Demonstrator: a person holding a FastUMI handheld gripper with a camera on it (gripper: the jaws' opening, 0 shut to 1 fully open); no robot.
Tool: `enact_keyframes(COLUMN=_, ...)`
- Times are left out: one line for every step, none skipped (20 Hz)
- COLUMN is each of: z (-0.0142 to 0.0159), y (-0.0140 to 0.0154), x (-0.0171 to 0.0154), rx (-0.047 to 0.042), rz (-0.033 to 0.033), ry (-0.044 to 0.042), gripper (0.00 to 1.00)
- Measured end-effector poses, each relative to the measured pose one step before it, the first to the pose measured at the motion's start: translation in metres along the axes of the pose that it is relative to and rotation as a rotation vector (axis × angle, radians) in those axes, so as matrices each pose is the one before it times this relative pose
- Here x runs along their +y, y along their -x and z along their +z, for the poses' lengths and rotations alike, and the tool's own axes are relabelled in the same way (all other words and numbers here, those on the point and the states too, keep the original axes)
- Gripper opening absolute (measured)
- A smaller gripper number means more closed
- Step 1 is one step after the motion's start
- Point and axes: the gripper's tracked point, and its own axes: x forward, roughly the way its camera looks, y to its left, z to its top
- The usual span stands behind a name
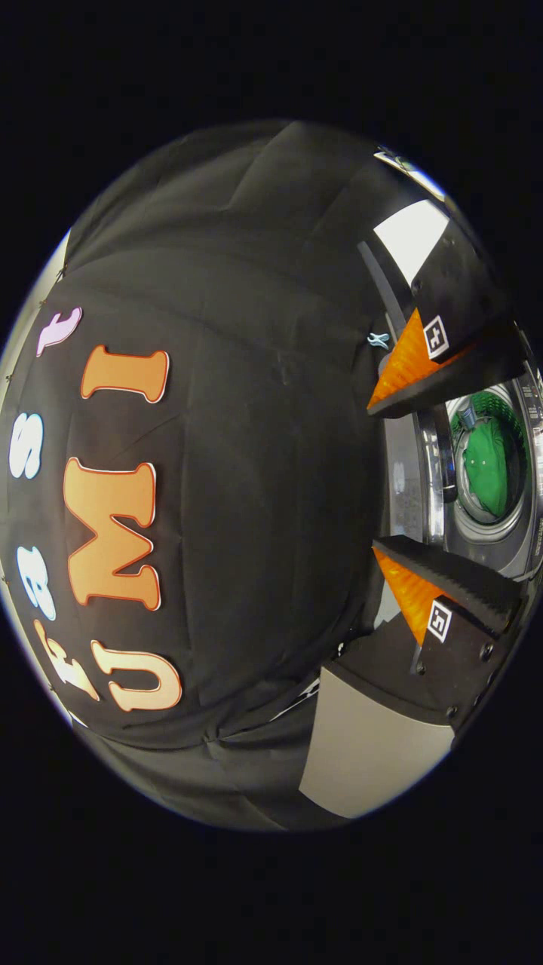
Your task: Put the clothes into the washing machine and then close the washing machine lid.
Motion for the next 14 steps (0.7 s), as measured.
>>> enact_keyframes(z=-0.00341, y=0.00438, x=-0.00115, rx=-0.00245, rz=-0.00192, ry=0.00199, gripper=1.00)
enact_keyframes(z=-0.00593, y=0.00480, x=-0.00037, rx=-0.00363, rz=-0.00100, ry=0.00089, gripper=1.00)
enact_keyframes(z=-0.00567, y=0.00458, x=-0.00030, rx=-0.00106, rz=0.00006, ry=-0.00352, gripper=1.00)
enact_keyframes(z=-0.00725, y=0.00347, x=-0.00145, rx=0.00574, rz=-0.00124, ry=-0.00601, gripper=1.00)
enact_keyframes(z=-0.00922, y=0.00186, x=-0.00167, rx=0.01099, rz=-0.01207, ry=-0.00595, gripper=1.00)
enact_keyframes(z=-0.01811, y=0.00017, x=-0.00292, rx=0.03863, rz=-0.01356, ry=0.00118, gripper=0.99)
enact_keyframes(z=-0.02218, y=-0.00035, x=-0.00074, rx=0.04805, rz=-0.00526, ry=-0.00060, gripper=0.99)
enact_keyframes(z=-0.02153, y=-0.00318, x=0.00327, rx=0.03208, rz=0.00205, ry=-0.00338, gripper=1.00)
enact_keyframes(z=-0.02009, y=-0.00254, x=0.00320, rx=0.02857, rz=0.00100, ry=-0.00098, gripper=1.00)
enact_keyframes(z=-0.01699, y=-0.00119, x=-0.00011, rx=0.02579, rz=-0.00187, ry=0.00181, gripper=1.00)
enact_keyframes(z=-0.01355, y=0.00100, x=0.00116, rx=0.02190, rz=-0.00433, ry=0.00221, gripper=1.00)
enact_keyframes(z=-0.01214, y=0.00067, x=-0.00065, rx=0.01446, rz=-0.00122, ry=-0.00072, gripper=1.00)
enact_keyframes(z=-0.00664, y=0.00031, x=-0.00061, rx=0.00698, rz=0.00163, ry=-0.00582, gripper=1.00)
enact_keyframes(z=-0.00217, y=-0.00052, x=-0.00022, rx=0.00215, rz=0.00061, ry=-0.00691, gripper=1.00)
